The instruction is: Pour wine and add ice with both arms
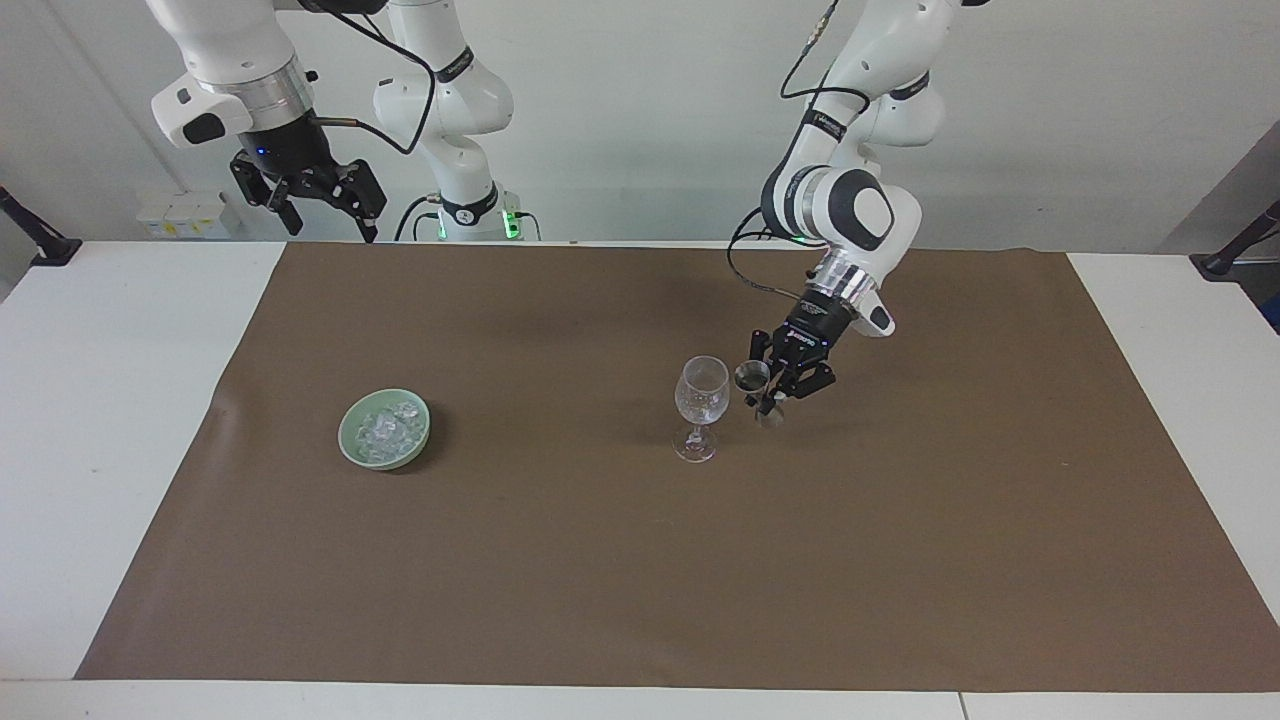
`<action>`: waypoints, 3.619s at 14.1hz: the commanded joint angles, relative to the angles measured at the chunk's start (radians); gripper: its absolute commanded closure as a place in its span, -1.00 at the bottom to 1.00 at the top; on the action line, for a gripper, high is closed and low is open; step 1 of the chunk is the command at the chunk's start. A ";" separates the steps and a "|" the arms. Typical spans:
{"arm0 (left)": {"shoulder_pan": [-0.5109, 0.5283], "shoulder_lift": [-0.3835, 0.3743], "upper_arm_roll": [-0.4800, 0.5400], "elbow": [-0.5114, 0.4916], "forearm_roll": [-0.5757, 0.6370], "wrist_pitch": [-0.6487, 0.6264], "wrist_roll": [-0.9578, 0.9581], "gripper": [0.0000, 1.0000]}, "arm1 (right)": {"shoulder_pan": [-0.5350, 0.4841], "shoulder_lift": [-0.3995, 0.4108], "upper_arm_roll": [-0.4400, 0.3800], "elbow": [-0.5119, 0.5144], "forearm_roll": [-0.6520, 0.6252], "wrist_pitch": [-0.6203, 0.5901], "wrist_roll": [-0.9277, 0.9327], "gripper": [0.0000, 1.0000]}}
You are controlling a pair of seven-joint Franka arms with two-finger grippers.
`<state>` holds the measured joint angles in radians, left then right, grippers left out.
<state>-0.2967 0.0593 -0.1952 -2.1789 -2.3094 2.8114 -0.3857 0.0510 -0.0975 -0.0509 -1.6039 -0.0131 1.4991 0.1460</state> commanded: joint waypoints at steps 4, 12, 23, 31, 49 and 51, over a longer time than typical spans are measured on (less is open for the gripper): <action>-0.036 -0.010 0.011 0.016 -0.019 0.054 0.051 1.00 | 0.003 -0.024 -0.006 -0.024 0.019 -0.002 -0.017 -1.00; -0.038 -0.010 0.004 0.022 -0.018 0.071 0.131 1.00 | 0.003 -0.022 -0.006 -0.024 0.019 -0.002 -0.017 -1.00; -0.047 0.001 -0.010 0.054 -0.007 0.132 0.188 1.00 | 0.003 -0.024 -0.006 -0.024 0.019 -0.002 -0.017 -1.00; -0.048 0.005 -0.016 0.073 -0.007 0.155 0.228 1.00 | 0.003 -0.022 -0.006 -0.024 0.019 -0.002 -0.017 -1.00; -0.067 0.025 -0.023 0.113 0.013 0.237 0.338 1.00 | 0.003 -0.022 -0.006 -0.024 0.019 -0.002 -0.017 -1.00; -0.068 0.030 -0.029 0.132 0.042 0.266 0.335 1.00 | 0.003 -0.024 -0.006 -0.024 0.019 -0.002 -0.017 -1.00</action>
<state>-0.3405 0.0682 -0.2300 -2.0904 -2.2874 3.0229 -0.0576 0.0509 -0.0975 -0.0509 -1.6039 -0.0131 1.4991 0.1460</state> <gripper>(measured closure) 0.789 0.000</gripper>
